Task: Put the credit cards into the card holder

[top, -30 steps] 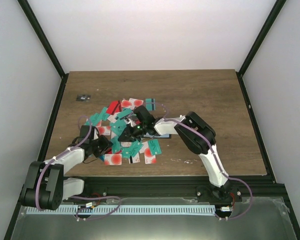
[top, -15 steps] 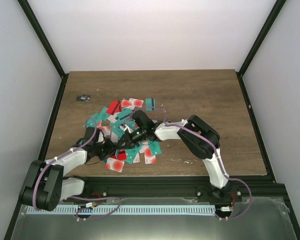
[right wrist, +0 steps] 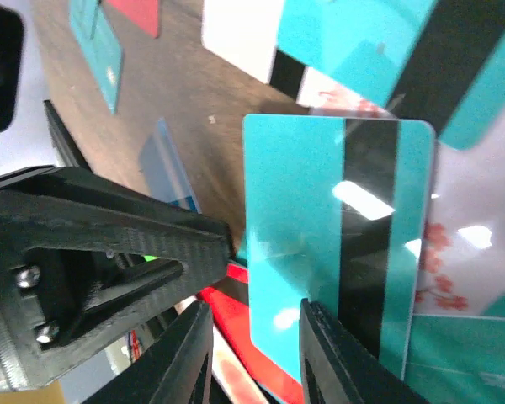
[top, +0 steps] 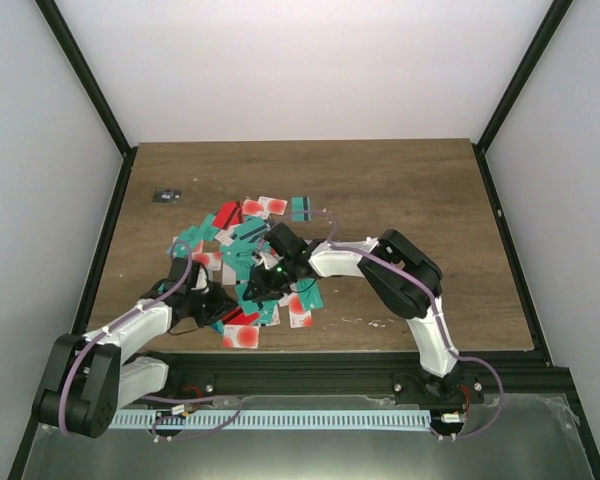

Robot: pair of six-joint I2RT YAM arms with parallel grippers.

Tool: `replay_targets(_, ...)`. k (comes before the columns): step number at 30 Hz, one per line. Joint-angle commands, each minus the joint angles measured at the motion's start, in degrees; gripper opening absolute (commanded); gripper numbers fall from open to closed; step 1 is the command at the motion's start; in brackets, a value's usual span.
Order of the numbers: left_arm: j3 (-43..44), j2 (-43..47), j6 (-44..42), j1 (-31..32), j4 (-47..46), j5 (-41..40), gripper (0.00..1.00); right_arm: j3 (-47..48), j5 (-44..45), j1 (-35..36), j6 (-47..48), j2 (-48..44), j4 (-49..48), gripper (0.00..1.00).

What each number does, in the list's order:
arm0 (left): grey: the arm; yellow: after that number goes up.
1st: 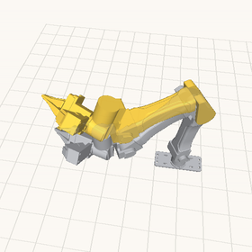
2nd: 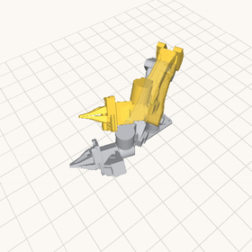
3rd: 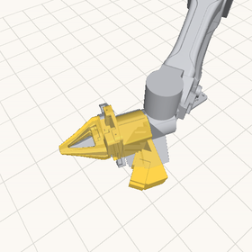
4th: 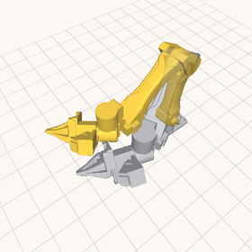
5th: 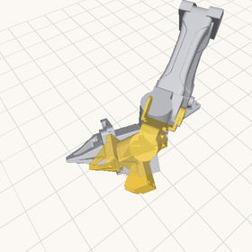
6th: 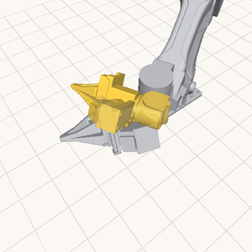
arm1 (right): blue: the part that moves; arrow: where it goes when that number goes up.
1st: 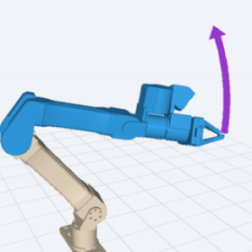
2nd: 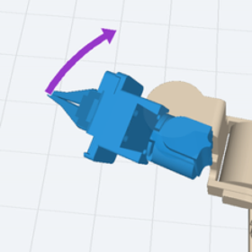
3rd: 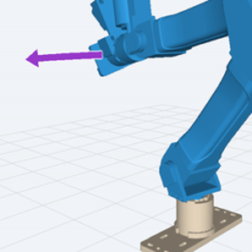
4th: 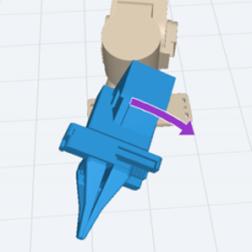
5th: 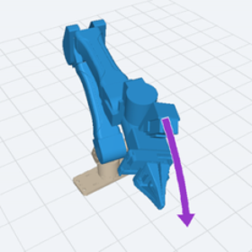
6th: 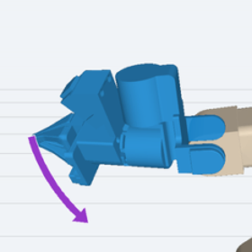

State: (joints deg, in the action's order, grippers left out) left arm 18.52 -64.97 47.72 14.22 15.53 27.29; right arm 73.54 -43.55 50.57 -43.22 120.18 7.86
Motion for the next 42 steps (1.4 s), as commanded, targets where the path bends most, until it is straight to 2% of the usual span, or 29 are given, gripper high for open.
replay_targets(1, -1.5, -0.2, -0.7, 0.5, 2.0, -0.1, 0.15, 1.5, 5.7, -0.1, 3.4, -1.3, 6.8, 0.32)
replay_targets(4, -1.2, -0.7, -0.8, 0.9, 1.5, 0.4, 0.15, 0.4, 4.7, -0.1, 3.4, -1.4, 5.7, 0.36)
replay_targets(8, 0.2, -0.8, -1.4, 1.5, 2.4, 0.6, 0.15, -0.6, 3.7, -0.1, 3.5, -2.1, 5.1, 0.36)
replay_targets(14, 6.3, 4.9, -3.5, 3.5, 15.3, -4.6, 0.18, -1.9, 6.0, -0.1, 6.4, -7.5, 8.6, 0.37)
replay_targets(19, 7.9, 8.5, -3.3, 5.8, 23.4, -6.3, 0.21, -10.1, 6.2, 0.4, 5.0, -13.9, 6.4, 0.42)
replay_targets(26, 7.3, 10.6, 0.9, 13.3, 29.7, -10.1, 0.25, -21.6, 6.1, 2.6, -1.1, -19.7, -0.8, 0.44)
replay_targets(34, 4.7, 5.9, 5.2, 19.6, 28.3, -12.8, 0.32, -27.8, 7.1, 2.8, -5.0, -22.5, -3.8, 0.47)
replay_targets(42, 3.1, 0.2, 12.7, 27.4, 16.9, -9.6, 0.34, -32.2, 6.5, 2.8, -8.0, -25.2, -5.6, 0.52)
